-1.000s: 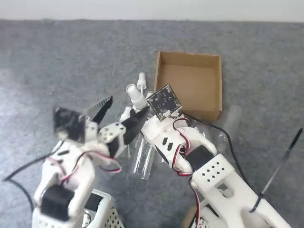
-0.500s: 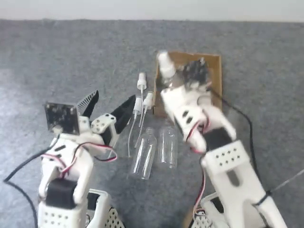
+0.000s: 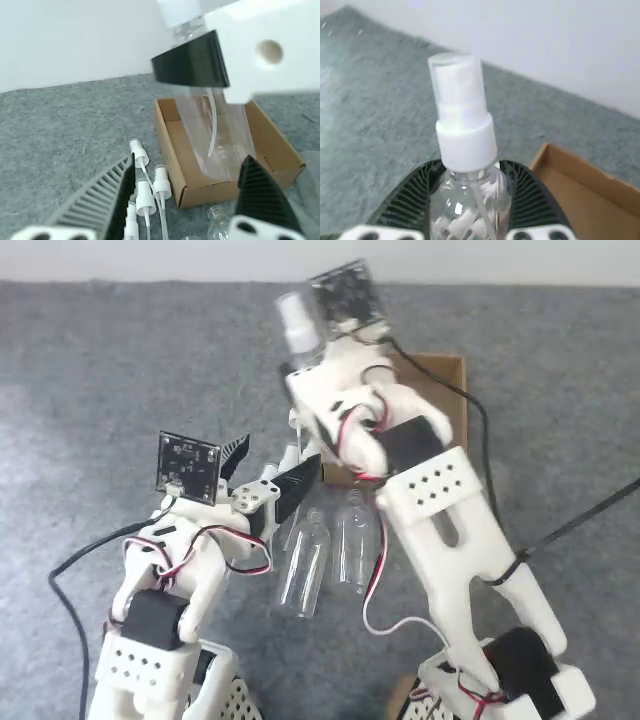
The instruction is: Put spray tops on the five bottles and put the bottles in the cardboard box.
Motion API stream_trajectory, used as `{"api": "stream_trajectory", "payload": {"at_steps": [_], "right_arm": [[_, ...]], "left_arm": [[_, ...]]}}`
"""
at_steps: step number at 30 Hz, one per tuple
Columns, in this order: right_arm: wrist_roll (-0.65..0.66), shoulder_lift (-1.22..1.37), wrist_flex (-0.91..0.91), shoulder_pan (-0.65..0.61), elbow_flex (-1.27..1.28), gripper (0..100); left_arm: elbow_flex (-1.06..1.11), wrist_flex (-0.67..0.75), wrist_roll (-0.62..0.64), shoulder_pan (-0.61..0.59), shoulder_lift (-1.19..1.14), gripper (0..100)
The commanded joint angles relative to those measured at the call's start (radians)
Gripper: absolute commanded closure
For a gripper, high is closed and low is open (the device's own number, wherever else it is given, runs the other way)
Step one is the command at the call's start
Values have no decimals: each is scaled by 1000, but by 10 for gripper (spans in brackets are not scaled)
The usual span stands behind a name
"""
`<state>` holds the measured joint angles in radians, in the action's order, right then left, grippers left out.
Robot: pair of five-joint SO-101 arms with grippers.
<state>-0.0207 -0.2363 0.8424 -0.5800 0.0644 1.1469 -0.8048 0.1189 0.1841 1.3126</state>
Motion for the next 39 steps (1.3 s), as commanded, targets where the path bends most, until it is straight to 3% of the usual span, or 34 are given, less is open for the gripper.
{"api": "stream_trajectory", "payload": {"at_steps": [1, 12, 20, 30, 37, 39], "right_arm": [[-15, -24, 79, -62, -103, 992], [-9, -188, 257, -84, -107, 992], [-8, -206, 254, -74, -103, 992], [-8, 22, 44, 173, -107, 992], [-12, 96, 82, 173, -101, 992], [-9, 96, 102, 170, -101, 992]], "left_arm": [[12, 66, -8, 6, -5, 687], [12, 66, -9, 6, -6, 687], [12, 61, -9, 6, -6, 687], [13, 61, -9, 6, -5, 687], [21, 68, -12, -2, 2, 688], [-19, 60, -54, -74, -9, 688]]}}
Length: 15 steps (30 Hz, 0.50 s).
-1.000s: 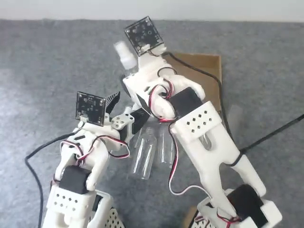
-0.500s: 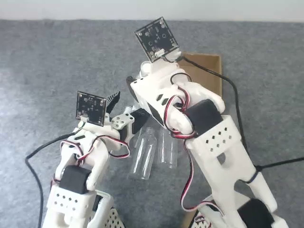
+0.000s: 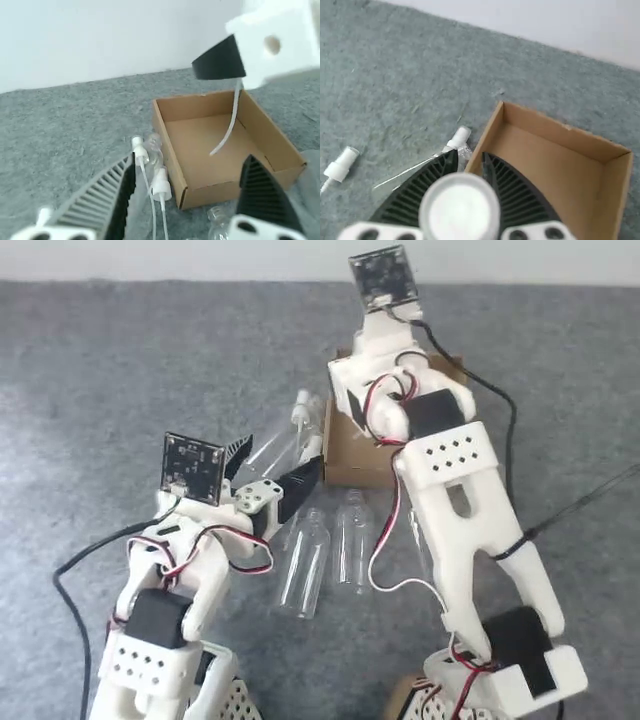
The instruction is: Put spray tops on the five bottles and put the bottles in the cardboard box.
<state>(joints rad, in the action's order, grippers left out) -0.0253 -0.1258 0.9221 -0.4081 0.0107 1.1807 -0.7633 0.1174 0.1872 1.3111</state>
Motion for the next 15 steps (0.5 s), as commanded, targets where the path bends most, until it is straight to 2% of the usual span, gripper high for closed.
{"api": "stream_trajectory", "payload": {"at_steps": [1, 4, 8, 11, 15], "right_arm": [[-3, -18, 38, -1, -49, 992], [11, -44, 97, -2, -49, 992], [91, -79, 174, -41, -49, 992], [61, -65, 163, -96, -49, 992], [8, -2, 108, -208, -54, 992]], "left_arm": [[-79, 14, -64, -124, -20, 688], [-163, -34, -69, -267, -121, 688], [-288, -89, -141, -361, -373, 688], [-409, -160, -163, -459, -532, 688], [-553, -181, -269, -626, -683, 688]]}}
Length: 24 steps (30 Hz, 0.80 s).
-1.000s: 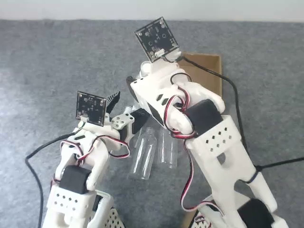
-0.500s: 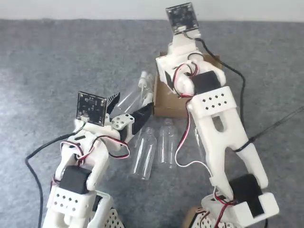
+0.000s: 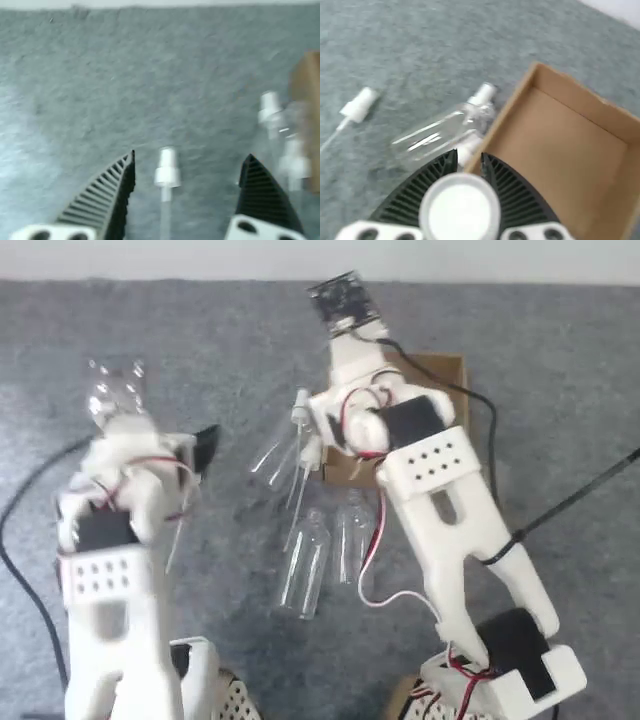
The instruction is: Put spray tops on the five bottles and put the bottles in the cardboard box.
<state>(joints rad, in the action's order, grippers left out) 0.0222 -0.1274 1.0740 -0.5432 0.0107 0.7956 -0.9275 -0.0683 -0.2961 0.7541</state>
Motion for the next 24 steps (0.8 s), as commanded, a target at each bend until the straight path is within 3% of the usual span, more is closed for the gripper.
{"api": "stream_trajectory", "payload": {"at_steps": [1, 7, 13, 24], "right_arm": [[-58, 19, -59, -104, -54, 992], [-224, 170, -160, -232, -54, 991], [-348, 338, -348, -278, -54, 983], [-348, 427, -410, -277, -55, 734]], "left_arm": [[-206, -17, -95, -190, -160, 688], [-418, -23, -210, -391, -417, 688], [-507, -15, -249, -463, -611, 688], [-493, 58, -279, -463, -686, 686]]}}
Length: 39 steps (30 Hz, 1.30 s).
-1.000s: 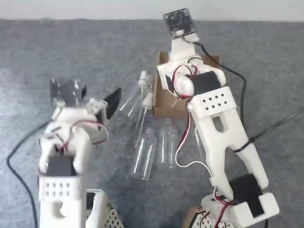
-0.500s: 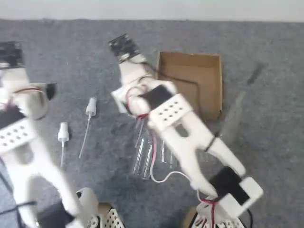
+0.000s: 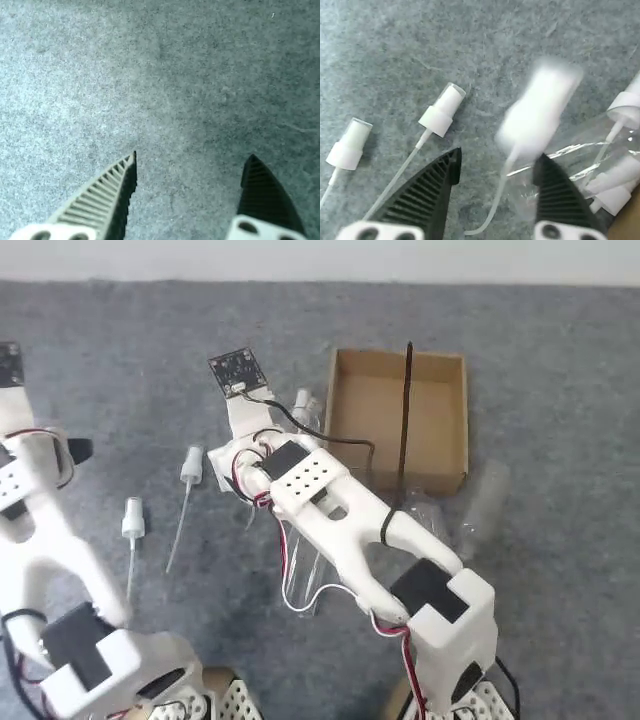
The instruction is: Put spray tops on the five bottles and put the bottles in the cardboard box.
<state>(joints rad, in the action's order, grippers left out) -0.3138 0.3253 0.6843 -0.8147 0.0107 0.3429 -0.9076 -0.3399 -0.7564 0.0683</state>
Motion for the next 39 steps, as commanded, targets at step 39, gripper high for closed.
{"api": "stream_trajectory", "payload": {"at_steps": [39], "right_arm": [[-318, 200, 188, 117, -350, 700]], "left_arm": [[19, 84, -35, -5, 0, 686]]}}
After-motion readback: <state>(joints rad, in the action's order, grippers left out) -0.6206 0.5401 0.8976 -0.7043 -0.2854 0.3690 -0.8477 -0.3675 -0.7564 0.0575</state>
